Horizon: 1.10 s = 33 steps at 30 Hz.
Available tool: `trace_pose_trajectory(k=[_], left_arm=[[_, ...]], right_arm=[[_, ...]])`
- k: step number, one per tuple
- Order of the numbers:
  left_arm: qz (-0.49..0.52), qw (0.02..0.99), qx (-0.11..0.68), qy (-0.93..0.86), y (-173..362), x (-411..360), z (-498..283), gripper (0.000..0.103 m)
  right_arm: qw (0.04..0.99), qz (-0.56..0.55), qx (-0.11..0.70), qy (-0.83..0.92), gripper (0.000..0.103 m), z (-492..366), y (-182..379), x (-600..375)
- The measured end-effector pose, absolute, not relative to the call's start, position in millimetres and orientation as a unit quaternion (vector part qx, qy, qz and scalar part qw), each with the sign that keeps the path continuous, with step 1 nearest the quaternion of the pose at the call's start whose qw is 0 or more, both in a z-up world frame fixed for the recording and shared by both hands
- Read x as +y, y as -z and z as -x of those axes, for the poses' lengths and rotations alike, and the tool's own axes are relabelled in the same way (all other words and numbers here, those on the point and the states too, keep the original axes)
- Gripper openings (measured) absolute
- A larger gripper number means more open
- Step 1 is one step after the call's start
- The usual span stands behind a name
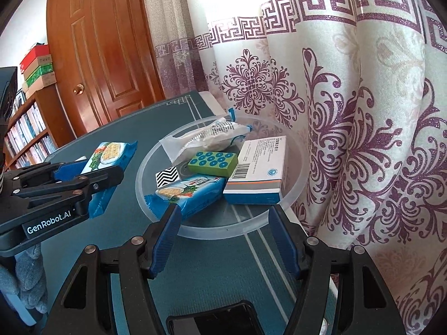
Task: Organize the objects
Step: 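Carry the cracker packet into the clear bowl and release with the left gripper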
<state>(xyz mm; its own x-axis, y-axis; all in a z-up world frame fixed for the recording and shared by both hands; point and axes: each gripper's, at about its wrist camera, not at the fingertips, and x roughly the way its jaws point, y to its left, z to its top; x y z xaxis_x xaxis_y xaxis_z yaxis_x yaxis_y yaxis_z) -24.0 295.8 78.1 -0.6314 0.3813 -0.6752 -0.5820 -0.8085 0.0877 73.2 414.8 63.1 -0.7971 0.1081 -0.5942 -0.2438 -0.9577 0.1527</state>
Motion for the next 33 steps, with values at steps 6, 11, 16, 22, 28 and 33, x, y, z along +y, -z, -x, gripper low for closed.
trace_pose_trajectory(k=[6, 11, 16, 22, 28, 33], left_arm=[[0.332, 0.279, 0.157, -0.887, -78.1, 310.2, 26.4, 0.045], [0.328, 0.29, 0.16, -0.885, -78.9, 323.2, 28.6, 0.045], [0.333, 0.309, 0.151, -0.878, -77.9, 336.7, 35.1, 0.045], [0.339, 0.323, 0.106, -0.877, -77.8, 334.7, 50.2, 0.07], [0.351, 0.299, 0.093, -0.883, -73.4, 317.2, 61.1, 0.071], [0.353, 0.287, 0.091, -0.886, -70.0, 307.9, 61.3, 0.077]], right_arm=[[0.096, 0.305, 0.116, -0.94, 0.066, -73.8, -61.6, 419.8], [0.097, 0.306, 0.12, -0.939, 0.066, -73.8, -60.0, 423.5], [0.097, 0.307, 0.123, -0.939, 0.066, -73.8, -58.2, 425.2], [0.099, 0.309, 0.125, -0.938, 0.066, -73.3, -56.8, 426.9], [0.098, 0.308, 0.124, -0.938, 0.066, -73.8, -57.5, 424.6], [0.095, 0.306, 0.121, -0.939, 0.066, -74.7, -60.0, 420.4]])
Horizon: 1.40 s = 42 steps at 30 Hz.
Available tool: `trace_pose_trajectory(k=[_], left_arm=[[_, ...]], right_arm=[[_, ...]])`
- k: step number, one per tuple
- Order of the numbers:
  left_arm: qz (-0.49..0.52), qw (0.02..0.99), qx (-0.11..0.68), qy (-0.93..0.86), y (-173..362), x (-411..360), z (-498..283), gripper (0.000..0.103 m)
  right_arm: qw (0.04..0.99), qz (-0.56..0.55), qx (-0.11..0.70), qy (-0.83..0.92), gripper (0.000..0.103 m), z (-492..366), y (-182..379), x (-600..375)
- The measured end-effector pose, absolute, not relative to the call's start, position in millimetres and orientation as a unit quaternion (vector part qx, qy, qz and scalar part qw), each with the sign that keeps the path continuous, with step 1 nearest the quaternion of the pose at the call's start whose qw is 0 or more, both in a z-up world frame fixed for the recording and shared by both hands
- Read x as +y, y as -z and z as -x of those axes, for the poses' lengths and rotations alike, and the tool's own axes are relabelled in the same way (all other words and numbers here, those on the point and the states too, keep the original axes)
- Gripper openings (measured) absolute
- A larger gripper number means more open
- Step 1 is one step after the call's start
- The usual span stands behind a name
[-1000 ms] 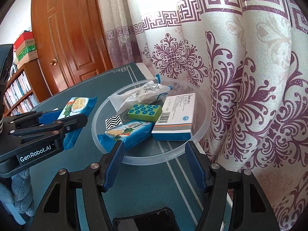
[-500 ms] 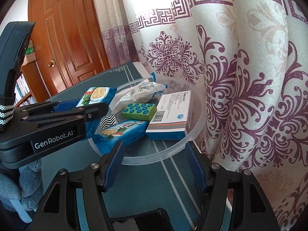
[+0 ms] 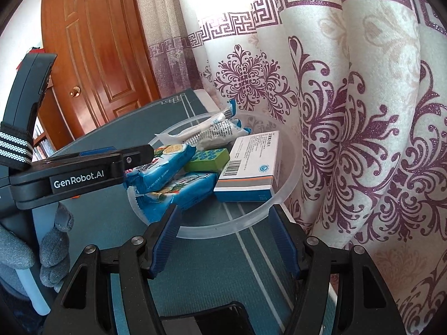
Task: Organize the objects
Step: 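Carry the cracker packet into the clear bowl and release with the left gripper, then move both grippers back toward the orange block and blue sachet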
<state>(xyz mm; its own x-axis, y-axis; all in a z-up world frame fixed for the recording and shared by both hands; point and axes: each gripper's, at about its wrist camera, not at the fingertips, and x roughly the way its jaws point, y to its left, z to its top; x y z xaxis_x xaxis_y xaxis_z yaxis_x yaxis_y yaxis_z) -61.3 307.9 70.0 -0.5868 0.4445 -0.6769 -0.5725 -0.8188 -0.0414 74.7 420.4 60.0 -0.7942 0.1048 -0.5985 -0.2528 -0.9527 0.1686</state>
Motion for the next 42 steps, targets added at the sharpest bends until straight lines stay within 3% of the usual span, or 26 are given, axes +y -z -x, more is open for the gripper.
trace_pose_trajectory(k=[8, 22, 42], left_arm=[[0.348, 0.276, 0.099, -0.891, -70.3, 300.1, 56.3, 0.078], [0.346, 0.244, 0.09, -0.902, -71.6, 272.2, 56.4, 0.096], [0.349, 0.173, 0.066, -0.919, -66.7, 205.6, 72.3, 0.097]], right_arm=[[0.089, 0.306, 0.116, -0.941, 0.066, -75.1, -61.3, 413.7], [0.084, 0.3, 0.1, -0.945, 0.066, -78.8, -67.9, 395.2], [0.075, 0.282, 0.08, -0.953, 0.066, -73.9, -79.6, 355.1]])
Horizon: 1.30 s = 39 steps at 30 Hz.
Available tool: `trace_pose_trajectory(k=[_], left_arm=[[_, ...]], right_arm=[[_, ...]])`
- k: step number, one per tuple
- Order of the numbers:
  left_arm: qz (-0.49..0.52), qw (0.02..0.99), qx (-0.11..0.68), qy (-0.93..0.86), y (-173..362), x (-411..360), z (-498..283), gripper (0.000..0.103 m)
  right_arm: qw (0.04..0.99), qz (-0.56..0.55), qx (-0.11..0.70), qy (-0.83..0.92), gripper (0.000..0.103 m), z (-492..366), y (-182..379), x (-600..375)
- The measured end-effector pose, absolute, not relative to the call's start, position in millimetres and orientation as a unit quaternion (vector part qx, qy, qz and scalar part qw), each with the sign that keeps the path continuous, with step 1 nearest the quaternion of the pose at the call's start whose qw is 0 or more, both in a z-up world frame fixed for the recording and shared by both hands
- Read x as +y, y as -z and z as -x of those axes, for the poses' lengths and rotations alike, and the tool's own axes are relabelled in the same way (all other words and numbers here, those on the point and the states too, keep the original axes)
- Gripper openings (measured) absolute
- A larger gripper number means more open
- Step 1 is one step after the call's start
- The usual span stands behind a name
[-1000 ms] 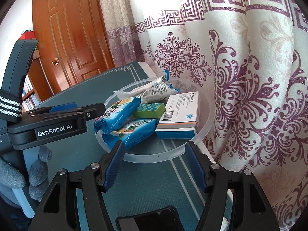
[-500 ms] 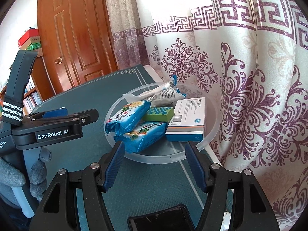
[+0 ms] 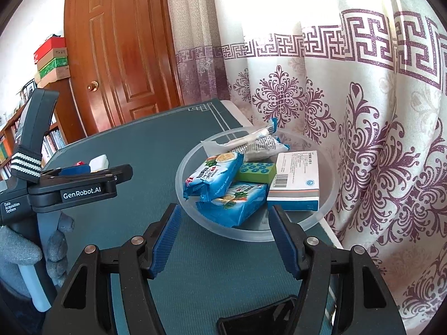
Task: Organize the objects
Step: 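Move both grippers back toward the orange block and blue sachet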
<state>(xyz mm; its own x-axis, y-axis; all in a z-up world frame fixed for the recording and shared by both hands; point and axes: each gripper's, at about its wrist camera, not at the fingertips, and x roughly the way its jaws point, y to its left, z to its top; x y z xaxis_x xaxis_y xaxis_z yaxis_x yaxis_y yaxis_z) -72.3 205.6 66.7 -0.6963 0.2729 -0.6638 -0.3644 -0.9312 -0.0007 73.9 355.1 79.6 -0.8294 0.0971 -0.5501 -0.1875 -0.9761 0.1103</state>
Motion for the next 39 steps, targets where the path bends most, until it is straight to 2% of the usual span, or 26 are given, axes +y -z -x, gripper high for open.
trace_pose_trajectory(k=[26, 39], left_arm=[[0.359, 0.1, 0.03, -0.927, -65.1, 97.5, 90.9, 0.1], [0.371, 0.06, 0.023, -0.927, -56.3, 45.1, 100.9, 0.1]], right_arm=[[-0.042, 0.343, 0.06, -0.937, 0.069, -24.0, -49.2, 241.0], [-0.066, 0.376, 0.056, -0.922, 0.069, 15.8, -36.8, 208.8]])
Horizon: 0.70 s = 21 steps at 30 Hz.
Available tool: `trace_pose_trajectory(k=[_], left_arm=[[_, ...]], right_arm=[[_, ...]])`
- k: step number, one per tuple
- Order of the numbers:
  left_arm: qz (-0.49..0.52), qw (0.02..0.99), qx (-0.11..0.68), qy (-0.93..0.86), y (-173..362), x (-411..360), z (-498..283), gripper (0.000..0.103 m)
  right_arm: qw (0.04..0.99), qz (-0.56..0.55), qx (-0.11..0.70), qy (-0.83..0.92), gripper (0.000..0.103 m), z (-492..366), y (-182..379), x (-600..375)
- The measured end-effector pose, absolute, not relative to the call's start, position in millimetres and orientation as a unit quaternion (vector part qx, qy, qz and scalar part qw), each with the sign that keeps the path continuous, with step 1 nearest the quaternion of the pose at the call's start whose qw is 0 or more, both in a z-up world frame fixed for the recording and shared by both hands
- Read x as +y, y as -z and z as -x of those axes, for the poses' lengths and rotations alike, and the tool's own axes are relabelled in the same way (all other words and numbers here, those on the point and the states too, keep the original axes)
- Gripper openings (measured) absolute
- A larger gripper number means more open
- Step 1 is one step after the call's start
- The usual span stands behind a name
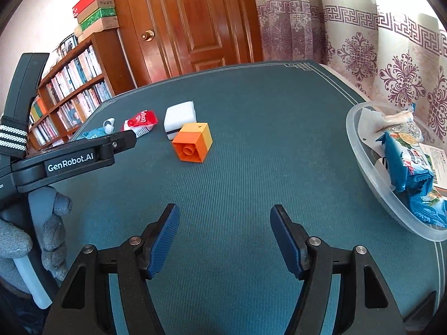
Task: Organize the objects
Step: 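Move both grippers back toward the orange block and blue sachet, then grasp the orange block with the right gripper while the left gripper grasps the blue Cure sachet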
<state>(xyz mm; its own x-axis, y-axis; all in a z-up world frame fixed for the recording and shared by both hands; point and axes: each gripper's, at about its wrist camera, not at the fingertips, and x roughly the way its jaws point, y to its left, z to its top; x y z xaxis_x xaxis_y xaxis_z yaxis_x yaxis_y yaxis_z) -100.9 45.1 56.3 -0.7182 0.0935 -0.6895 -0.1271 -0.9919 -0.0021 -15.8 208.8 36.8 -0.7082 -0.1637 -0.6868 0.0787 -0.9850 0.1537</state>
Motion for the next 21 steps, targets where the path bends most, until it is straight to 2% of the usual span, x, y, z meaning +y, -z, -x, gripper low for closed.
trace_pose_trajectory(k=[21], left_arm=[[0.381, 0.016, -0.001, -0.924, -46.5, -8.1, 113.5, 0.101]], right_arm=[[0.081, -0.391, -0.045, 0.916, 0.071, 68.8, -27.6, 177.6]])
